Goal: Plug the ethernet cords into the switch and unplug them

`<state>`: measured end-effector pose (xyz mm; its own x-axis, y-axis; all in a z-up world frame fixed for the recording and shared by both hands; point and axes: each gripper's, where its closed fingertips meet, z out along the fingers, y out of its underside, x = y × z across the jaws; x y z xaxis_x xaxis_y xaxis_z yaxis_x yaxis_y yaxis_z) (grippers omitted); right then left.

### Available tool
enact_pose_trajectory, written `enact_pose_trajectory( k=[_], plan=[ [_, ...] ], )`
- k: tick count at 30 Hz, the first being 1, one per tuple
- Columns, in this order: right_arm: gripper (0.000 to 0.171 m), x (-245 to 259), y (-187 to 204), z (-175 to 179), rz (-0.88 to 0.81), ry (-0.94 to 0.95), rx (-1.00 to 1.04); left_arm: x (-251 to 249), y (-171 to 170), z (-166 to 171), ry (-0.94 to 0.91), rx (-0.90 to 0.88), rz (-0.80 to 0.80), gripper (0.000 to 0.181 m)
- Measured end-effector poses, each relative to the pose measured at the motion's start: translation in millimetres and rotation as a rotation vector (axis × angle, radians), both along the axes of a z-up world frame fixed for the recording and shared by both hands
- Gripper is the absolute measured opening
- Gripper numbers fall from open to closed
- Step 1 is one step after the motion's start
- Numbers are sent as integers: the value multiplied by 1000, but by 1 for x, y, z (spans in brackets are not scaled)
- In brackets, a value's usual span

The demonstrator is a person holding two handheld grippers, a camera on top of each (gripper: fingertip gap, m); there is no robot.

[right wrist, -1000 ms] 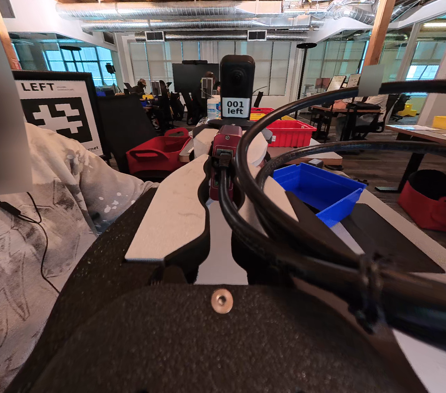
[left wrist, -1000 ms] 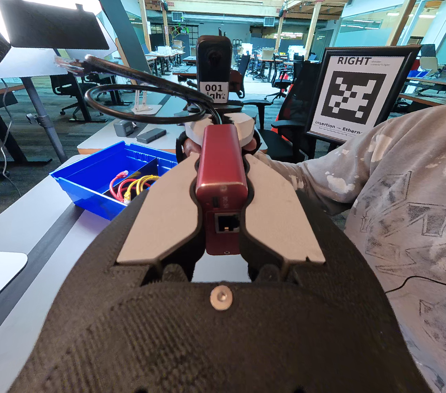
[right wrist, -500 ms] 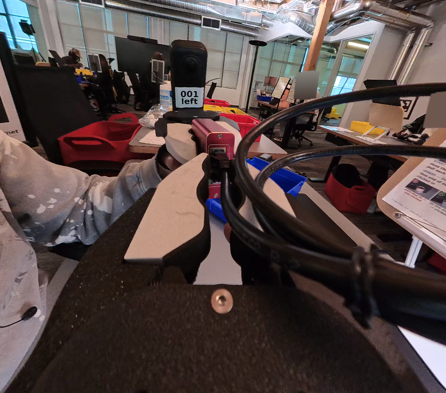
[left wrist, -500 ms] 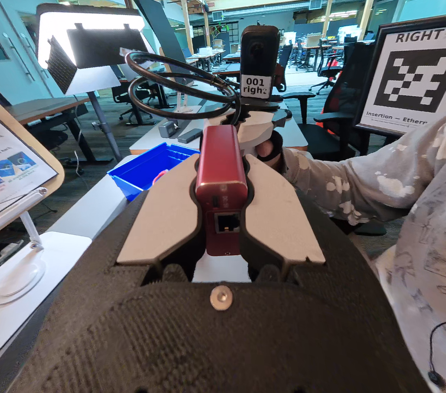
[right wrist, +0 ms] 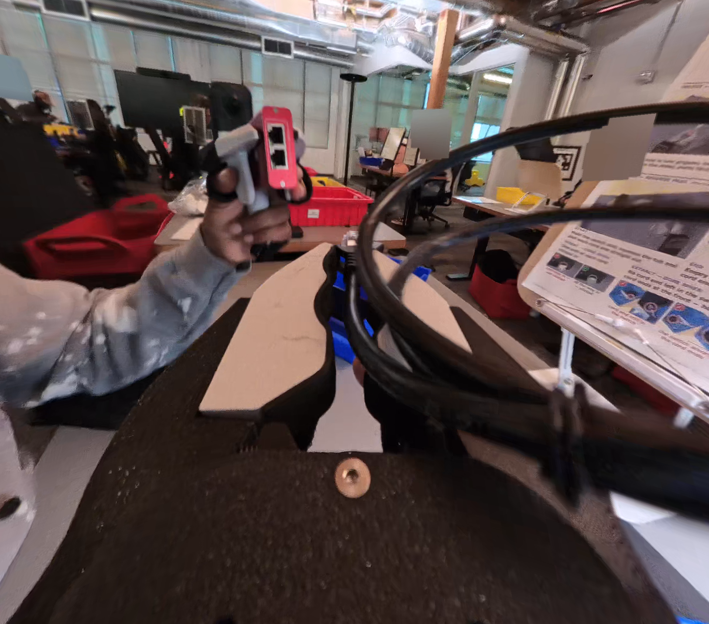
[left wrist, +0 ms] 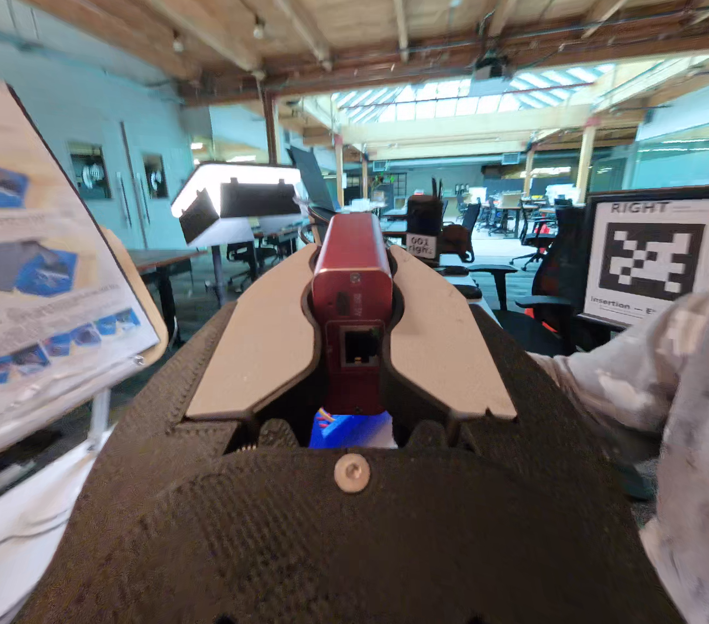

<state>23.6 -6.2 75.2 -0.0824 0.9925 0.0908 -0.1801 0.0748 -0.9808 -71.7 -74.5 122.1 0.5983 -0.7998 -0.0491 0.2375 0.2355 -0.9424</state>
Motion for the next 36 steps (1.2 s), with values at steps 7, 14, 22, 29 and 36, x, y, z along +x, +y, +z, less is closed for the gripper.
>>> enact_pose_trajectory(
  k=[7,14,22,29,36],
  plan=[
    [14,-1,15,-29,14,-426,-34,12,-4,-13,146,-67,-6,31],
    [13,101,86,-144,-89,-1145,-46,-5,-15,-1,157,-24,41,30],
    [13,162,62,-198,302,-1391,-353,3,-7,-10,192,-48,39,30],
    [35,203,131,-214,24,-1665,-513,12,8,-28,232,-102,28,30],
    [49,211,194,-198,-288,-1622,-369,14,16,-36,244,-127,24,30]
  ],
)
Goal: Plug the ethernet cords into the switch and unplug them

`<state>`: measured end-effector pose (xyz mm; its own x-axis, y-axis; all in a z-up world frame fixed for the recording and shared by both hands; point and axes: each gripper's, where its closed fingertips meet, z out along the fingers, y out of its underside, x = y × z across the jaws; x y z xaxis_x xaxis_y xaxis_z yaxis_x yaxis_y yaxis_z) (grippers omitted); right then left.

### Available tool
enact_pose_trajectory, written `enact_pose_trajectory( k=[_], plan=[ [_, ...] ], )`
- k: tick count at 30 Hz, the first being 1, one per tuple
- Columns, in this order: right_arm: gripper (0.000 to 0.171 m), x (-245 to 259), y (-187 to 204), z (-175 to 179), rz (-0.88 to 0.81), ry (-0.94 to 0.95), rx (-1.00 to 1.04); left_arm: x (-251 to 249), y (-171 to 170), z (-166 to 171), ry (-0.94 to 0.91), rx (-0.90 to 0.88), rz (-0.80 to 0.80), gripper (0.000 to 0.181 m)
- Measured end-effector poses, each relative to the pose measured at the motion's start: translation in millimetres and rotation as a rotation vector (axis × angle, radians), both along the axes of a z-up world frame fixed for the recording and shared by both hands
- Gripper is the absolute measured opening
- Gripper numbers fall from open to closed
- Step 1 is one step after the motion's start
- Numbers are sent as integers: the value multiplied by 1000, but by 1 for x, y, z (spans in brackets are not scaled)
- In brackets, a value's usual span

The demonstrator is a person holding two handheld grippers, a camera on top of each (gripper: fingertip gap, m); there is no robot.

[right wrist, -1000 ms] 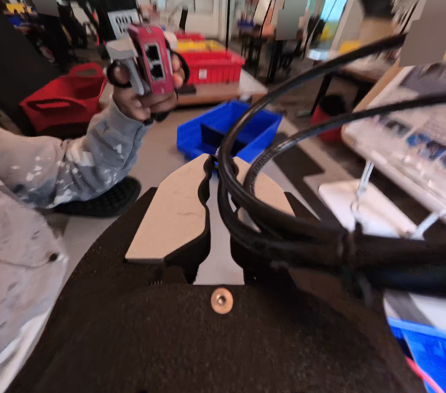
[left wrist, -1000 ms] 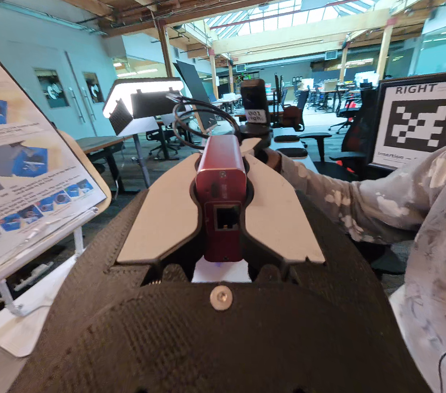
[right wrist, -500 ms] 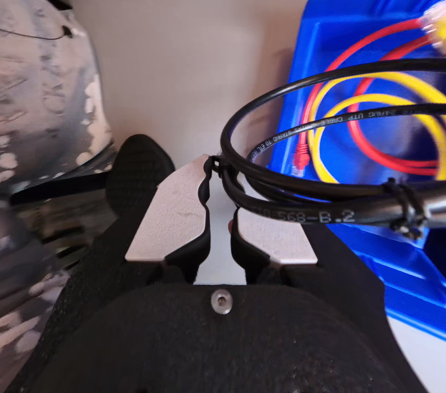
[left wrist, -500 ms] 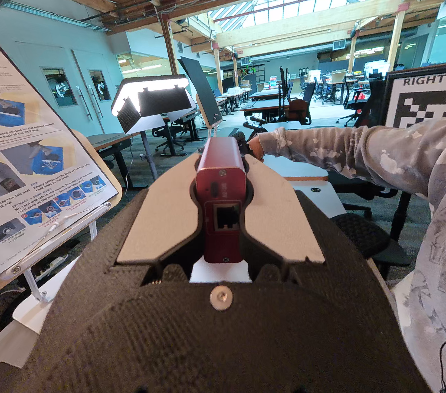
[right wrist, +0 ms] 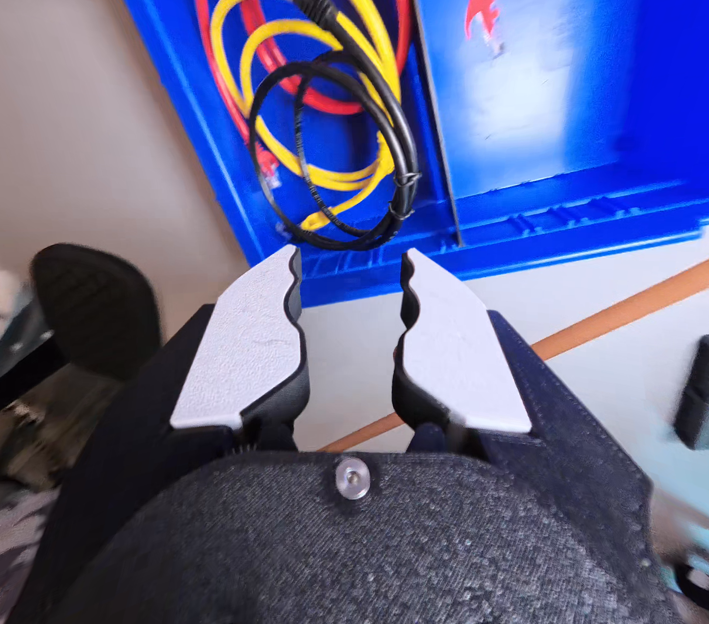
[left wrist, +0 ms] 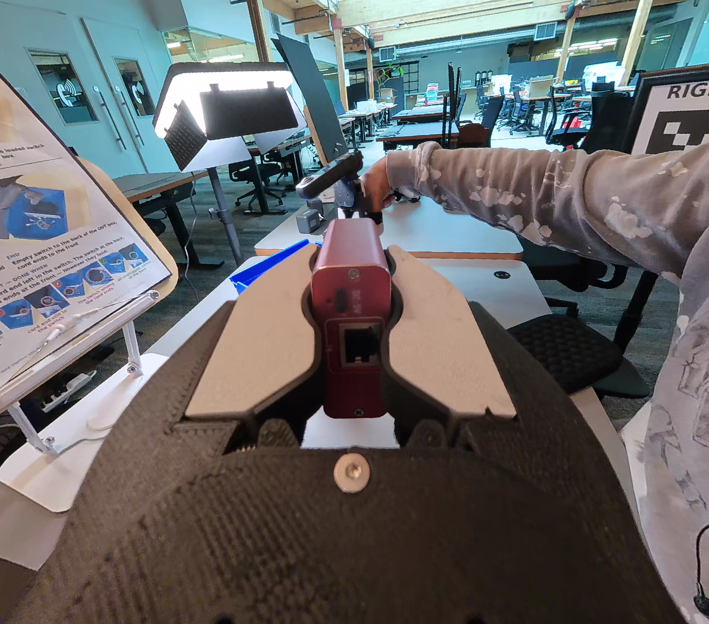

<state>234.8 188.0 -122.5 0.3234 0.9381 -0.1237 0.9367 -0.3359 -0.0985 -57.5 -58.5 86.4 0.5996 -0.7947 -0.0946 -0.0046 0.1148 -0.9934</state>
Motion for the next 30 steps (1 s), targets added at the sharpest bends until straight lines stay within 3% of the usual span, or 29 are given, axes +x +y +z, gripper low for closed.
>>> enact_pose_trajectory(
  k=[8,10,14,17,20,23,25,30],
  plan=[
    [35,-19,38,-36,181,-161,384,5,-1,-2,18,4,1,30],
    [24,-36,35,-45,232,-126,412,5,0,-3,23,1,2,30],
    [23,-60,18,-52,327,-89,403,7,4,-8,26,-16,-3,30],
    [23,-75,13,-26,350,-58,479,9,13,-19,33,-56,-9,30],
    [39,-110,2,27,375,90,655,13,26,-34,23,-127,-14,30],
    [55,-167,-50,93,460,412,830,17,43,-48,-36,-216,12,30],
    [62,-195,-99,119,547,576,886,22,54,-58,-90,-293,12,30],
    [73,-231,-174,123,748,646,1075,46,67,-89,-186,-493,-57,29]
  ],
)
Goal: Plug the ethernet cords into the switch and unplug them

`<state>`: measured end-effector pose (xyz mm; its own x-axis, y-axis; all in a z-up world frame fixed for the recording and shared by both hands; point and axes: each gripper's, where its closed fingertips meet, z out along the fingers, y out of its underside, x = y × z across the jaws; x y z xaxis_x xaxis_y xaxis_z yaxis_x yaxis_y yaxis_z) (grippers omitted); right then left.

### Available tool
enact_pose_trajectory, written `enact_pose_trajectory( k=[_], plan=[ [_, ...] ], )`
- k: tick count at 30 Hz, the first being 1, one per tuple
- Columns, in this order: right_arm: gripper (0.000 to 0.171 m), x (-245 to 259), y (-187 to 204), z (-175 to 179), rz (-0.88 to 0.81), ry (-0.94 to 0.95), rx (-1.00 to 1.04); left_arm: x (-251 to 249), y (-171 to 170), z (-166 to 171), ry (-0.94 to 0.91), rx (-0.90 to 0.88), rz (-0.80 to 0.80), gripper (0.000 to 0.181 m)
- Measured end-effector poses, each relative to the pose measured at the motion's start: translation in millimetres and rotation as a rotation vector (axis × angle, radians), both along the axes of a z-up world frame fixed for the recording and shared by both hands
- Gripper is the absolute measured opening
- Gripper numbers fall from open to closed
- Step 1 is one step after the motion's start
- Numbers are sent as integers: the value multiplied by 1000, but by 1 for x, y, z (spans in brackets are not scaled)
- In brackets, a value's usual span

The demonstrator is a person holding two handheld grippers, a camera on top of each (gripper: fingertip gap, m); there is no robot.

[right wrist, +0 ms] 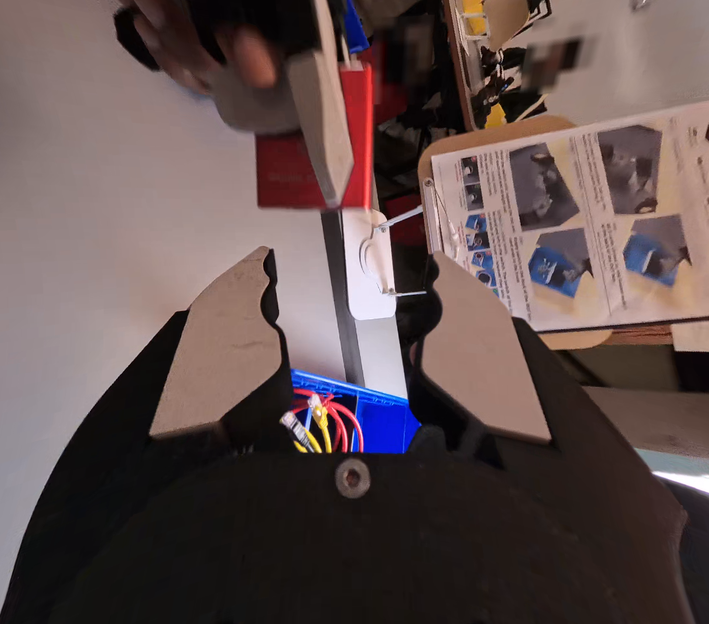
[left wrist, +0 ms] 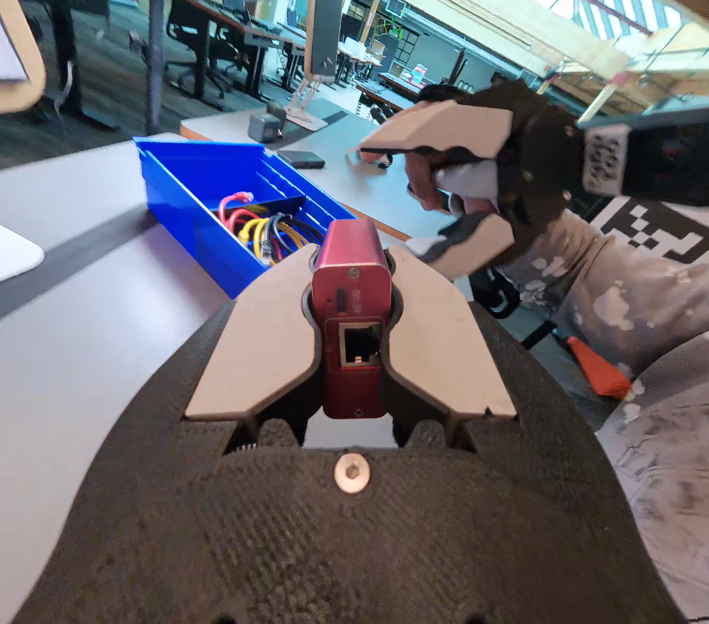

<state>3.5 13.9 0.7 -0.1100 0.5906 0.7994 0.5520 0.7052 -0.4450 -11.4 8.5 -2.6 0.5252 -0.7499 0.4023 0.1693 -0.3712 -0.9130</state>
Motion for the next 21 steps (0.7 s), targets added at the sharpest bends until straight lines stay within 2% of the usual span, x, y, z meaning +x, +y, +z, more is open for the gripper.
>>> enact_pose_trajectory(
  k=[4,6,7,13,16,19,21],
  plan=[
    [80,-14,-10,-27,-28,-72,44,16,10,-20,13,-61,37,29],
    [76,-18,-7,-39,-43,-105,66,23,11,-24,16,-64,47,29],
    [67,-21,-6,-41,-42,-99,89,25,11,-26,20,-70,48,30],
    [65,-13,11,-44,-65,-150,45,8,16,-19,26,-7,88,47],
    [65,9,51,-38,-157,-158,-73,-24,21,-6,35,53,175,53],
    [65,45,125,-34,-328,-174,-172,-47,20,4,69,90,226,53],
    [65,74,179,-35,-453,-170,-219,-58,19,3,162,111,257,54]
  ],
)
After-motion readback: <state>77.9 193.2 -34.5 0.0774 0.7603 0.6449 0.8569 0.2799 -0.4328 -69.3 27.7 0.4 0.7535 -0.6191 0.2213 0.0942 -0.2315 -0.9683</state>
